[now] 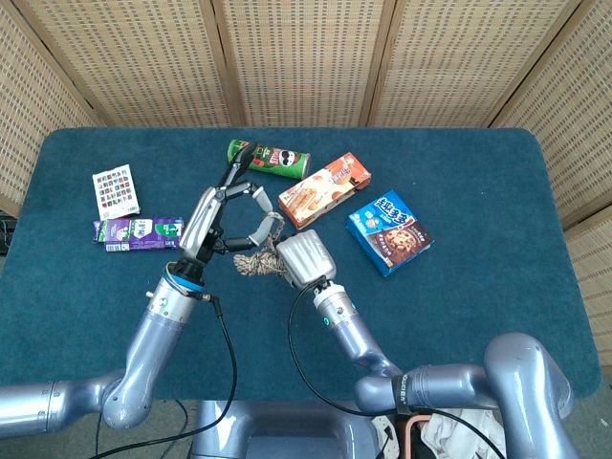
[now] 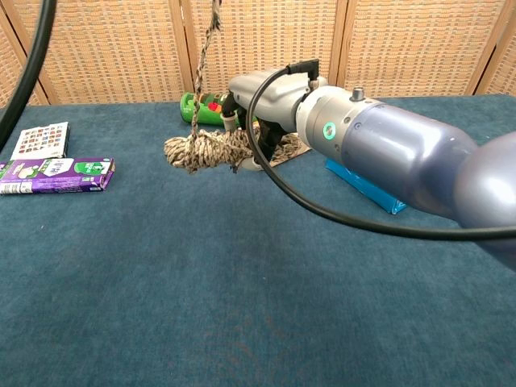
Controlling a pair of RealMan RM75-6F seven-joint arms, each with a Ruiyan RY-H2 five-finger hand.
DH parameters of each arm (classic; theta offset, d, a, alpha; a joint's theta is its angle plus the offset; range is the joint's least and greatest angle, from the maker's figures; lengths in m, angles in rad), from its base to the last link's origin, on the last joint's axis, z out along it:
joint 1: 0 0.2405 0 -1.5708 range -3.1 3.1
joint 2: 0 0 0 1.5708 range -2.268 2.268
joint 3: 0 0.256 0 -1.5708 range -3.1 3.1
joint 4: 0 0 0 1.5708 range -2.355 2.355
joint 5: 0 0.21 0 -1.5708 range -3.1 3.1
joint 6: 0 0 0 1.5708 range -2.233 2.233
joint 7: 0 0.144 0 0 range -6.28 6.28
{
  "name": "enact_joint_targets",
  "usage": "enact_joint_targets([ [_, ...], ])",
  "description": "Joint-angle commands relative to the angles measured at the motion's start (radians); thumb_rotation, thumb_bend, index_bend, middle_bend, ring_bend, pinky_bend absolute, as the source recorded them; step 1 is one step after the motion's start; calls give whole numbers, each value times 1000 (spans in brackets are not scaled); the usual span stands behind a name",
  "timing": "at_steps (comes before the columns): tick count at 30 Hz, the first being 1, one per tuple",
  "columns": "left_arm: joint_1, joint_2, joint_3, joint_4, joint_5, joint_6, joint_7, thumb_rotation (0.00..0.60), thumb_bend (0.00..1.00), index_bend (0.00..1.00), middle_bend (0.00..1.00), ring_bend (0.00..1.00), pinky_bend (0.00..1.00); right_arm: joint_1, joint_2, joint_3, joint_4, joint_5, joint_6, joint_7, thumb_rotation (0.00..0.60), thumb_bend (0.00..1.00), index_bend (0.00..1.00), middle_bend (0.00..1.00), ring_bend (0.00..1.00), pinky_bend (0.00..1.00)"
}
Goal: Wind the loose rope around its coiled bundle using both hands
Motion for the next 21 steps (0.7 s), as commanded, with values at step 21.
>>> enact_joint_targets([
  [21,-22,-51,-66,361,-156,-124,-102,600,483,764,0,0,0,-114,193,4,-113,-397,-246,608,600,607,698,735,554,805],
])
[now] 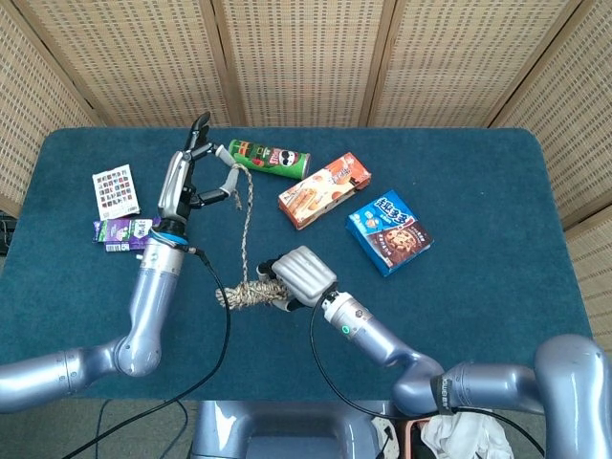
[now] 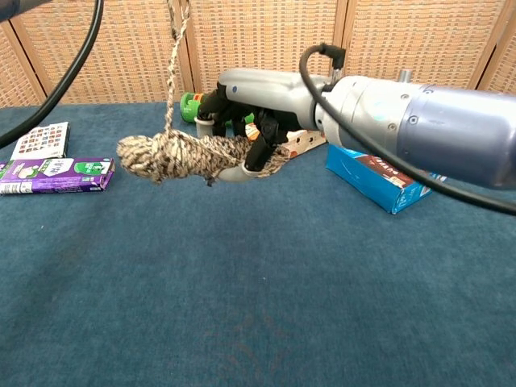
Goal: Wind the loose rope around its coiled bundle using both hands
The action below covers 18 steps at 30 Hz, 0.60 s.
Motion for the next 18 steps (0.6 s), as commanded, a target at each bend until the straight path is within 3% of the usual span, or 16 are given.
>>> enact_joint_targets([
  [1,16,-14,16,76,34,-60,-81,600,484,764,0,0,0,-21,21,21,-20,-58,-20,104,600,607,698,735,554,805],
  [8,41,-49,64,192,92,-158,-201,600,489,764,0,0,0,-36,38,78,-77,-23,-41,220,600,607,698,735,554,805],
  [18,75,-59,117,264,209,-192,-282,600,490,764,0,0,0,-39,67,130,-121,107,-45,202,600,607,698,735,554,805],
])
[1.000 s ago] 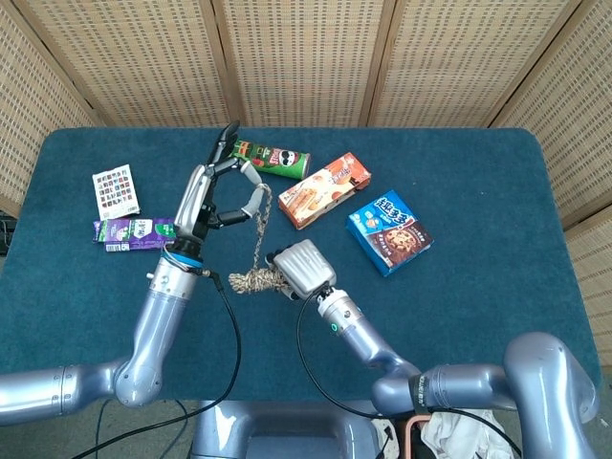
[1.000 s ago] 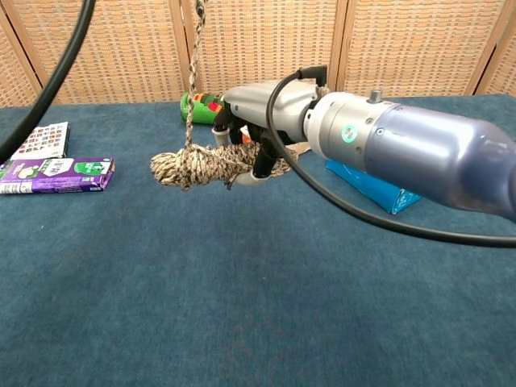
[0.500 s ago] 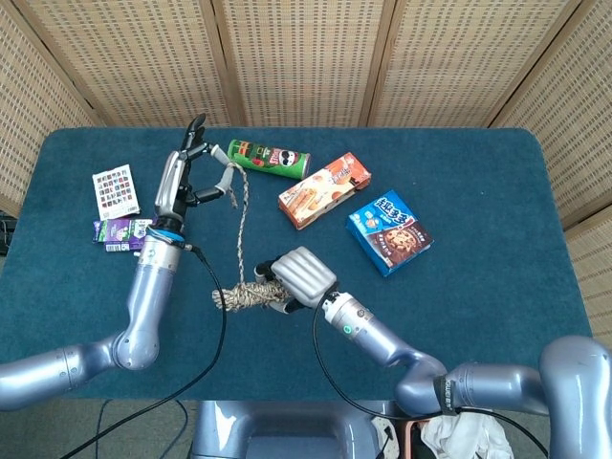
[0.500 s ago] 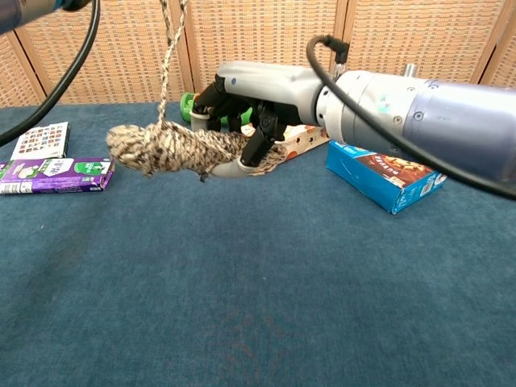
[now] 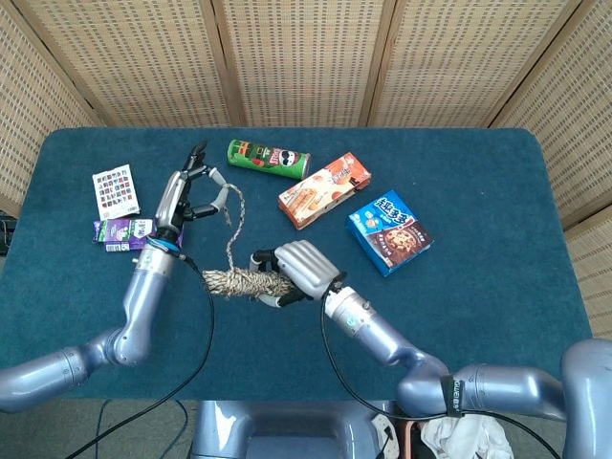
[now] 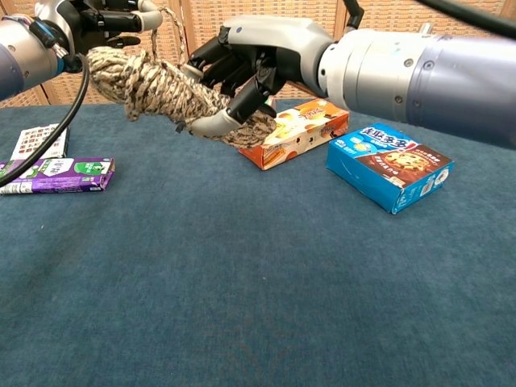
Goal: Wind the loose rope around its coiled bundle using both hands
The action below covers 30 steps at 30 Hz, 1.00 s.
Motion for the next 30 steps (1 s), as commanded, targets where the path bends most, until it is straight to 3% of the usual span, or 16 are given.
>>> enact_joint_targets([
  [1,14,-5,29,29,60,-19,-42,600,489,764,0,0,0,1,9,20,-18,53,1,-15,600,607,698,735,554,805],
  [16,41,-33,102,110,171,-62,-139,600,490,749,0,0,0,26,3,74,-47,273,59,-101,600,613,698,735,554,810],
  [30,60,-8,170,125,255,-86,-145,600,489,734,0,0,0,84,-48,115,-12,475,226,-294,600,621,698,736,554,813],
])
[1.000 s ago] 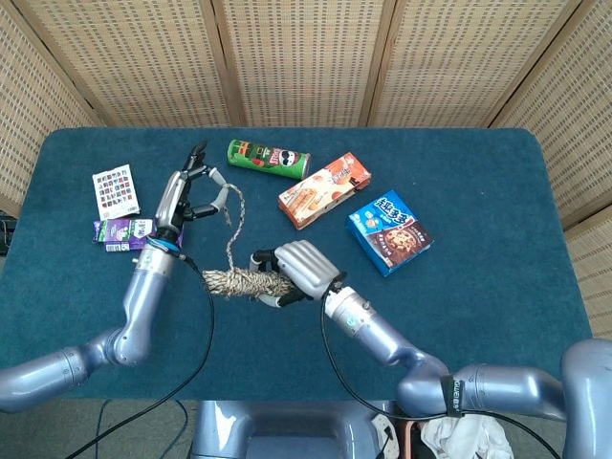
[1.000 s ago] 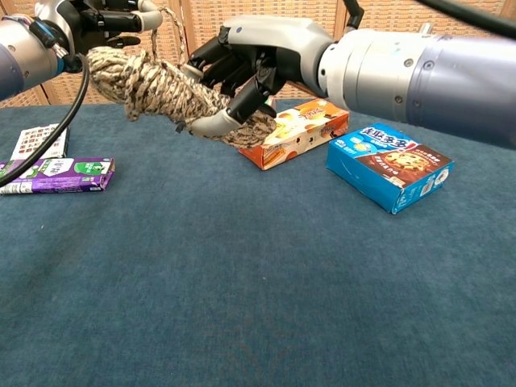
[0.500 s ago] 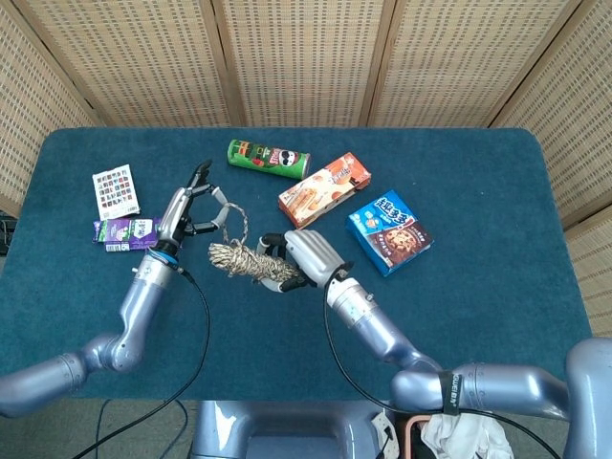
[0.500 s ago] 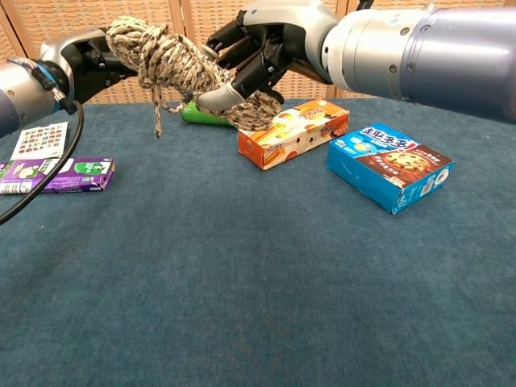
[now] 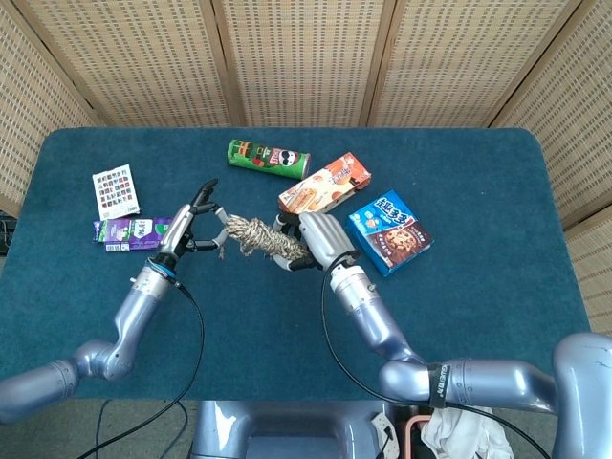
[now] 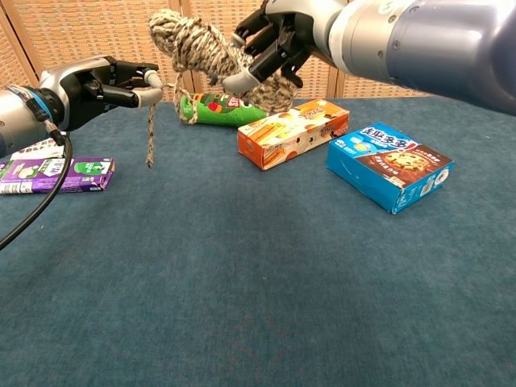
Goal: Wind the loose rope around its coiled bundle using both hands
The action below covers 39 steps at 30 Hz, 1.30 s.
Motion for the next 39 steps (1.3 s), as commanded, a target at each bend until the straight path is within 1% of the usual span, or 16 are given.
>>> enact_joint_targets([
  [1,4,5,9,3,9,-2,-1,600,490,734,0,0,0,21,-23,20,14,52,50,-54,600,622,698,736,554,813],
  [11,13,23,32,0,29,-17,-19,600,489,734,0,0,0,40,-42,68,18,143,98,-112,600,623,698,736,554,814],
  [17,13,21,38,-8,35,-22,-24,600,489,734,0,0,0,46,-53,86,26,161,125,-134,600,623,698,736,554,815],
  [19,13,24,38,-12,36,-21,-25,600,489,712,0,0,0,46,-51,87,24,162,124,-140,600,624,698,736,554,814],
  [21,15,30,35,-19,41,-16,-32,600,489,645,0,0,0,42,-48,84,18,160,121,-143,600,624,698,736,554,814],
  [24,18,40,33,-24,48,-14,-46,600,460,400,0,0,0,37,-44,80,9,150,115,-142,600,623,698,736,554,814],
  [25,19,46,31,-25,53,-9,-49,600,401,278,0,0,0,34,-41,77,4,143,111,-142,600,624,698,736,554,814],
  [26,22,52,31,-29,58,-3,-51,600,306,155,0,0,0,31,-38,74,0,135,108,-141,600,624,698,736,554,814],
  [27,24,58,31,-34,62,0,-53,600,237,89,0,0,0,28,-35,71,-2,128,105,-140,600,624,698,736,554,814],
  [28,26,64,32,-39,66,3,-56,600,120,18,0,0,0,26,-32,69,-4,122,103,-139,600,624,698,736,554,814],
  [29,29,72,32,-46,71,5,-60,600,61,0,0,0,0,24,-30,67,-6,116,100,-139,600,624,698,736,554,814],
  [31,36,98,35,-64,83,8,-68,600,5,0,0,0,0,18,-22,64,-12,106,91,-133,600,624,698,736,554,814],
  [35,66,151,44,-102,109,42,-81,600,0,0,0,0,0,7,-7,58,-18,85,78,-126,600,623,698,736,554,814],
  [38,97,185,52,-116,117,91,-49,600,0,0,0,0,0,2,0,58,-23,80,79,-123,600,624,698,736,554,814],
  [39,111,197,58,-117,119,117,-17,600,0,0,0,0,0,0,3,58,-26,79,80,-123,600,623,698,736,554,814],
])
